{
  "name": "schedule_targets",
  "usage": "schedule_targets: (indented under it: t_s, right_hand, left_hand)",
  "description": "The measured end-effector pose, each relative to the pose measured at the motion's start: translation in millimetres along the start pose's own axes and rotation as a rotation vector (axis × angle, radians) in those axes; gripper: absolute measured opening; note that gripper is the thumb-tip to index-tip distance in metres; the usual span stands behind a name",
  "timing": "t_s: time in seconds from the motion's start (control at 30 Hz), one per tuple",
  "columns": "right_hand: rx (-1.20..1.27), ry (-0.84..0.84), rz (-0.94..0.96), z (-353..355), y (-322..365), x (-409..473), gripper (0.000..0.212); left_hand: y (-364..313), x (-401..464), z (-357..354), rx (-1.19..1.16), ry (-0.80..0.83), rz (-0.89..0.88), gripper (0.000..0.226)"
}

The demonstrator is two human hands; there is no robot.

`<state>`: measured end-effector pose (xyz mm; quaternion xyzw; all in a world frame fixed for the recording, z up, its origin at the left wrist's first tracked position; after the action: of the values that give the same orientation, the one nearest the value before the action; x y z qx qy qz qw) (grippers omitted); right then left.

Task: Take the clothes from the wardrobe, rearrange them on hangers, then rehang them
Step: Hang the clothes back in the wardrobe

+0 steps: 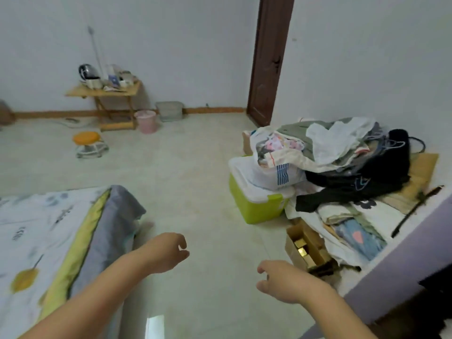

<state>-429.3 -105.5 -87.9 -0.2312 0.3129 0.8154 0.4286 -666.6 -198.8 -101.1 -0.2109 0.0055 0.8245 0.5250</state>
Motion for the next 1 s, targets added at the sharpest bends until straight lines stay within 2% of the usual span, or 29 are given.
schedule_targets:
  t_s: [0.3, 0.63, 0.77, 1.0]
  right_hand:
    - [-0.310, 0.049, 0.250, 37.4, 111.1, 126.7, 0.048]
    - [-0.623, 0.145, 0.537, 77.7, 241.7, 235.0, 0.046]
    - [-0.706, 0.190, 0.636, 69.3, 302.4, 259.9, 0.043]
    - [-0.812, 0.237, 0.789, 44.4, 427.2, 308.0, 0.035]
  left_hand:
    - [122.5, 1.4, 28.7, -0.143, -0.031, 0.324, 0.025]
    - [225.0, -11.0, 37.0, -0.561, -0.244, 0.781, 0.029]
    - [265.2, -24.8, 31.6, -0.602, -0.284, 0.926, 0.028]
    - [357.6, -25.5, 45.6, -0.674, -0.316, 1.039, 0.026]
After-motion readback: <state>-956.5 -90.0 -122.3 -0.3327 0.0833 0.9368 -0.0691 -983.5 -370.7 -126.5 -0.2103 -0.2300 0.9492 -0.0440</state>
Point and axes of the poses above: each hand's wrist, its own x-axis towards the middle knuckle, its own z-axis out of the back of the hand, y = z × x, the point moved 2 cm from there along x, towards the middle knuckle, and after that the axes turned 1 degree about y, right-handed, at the moved point
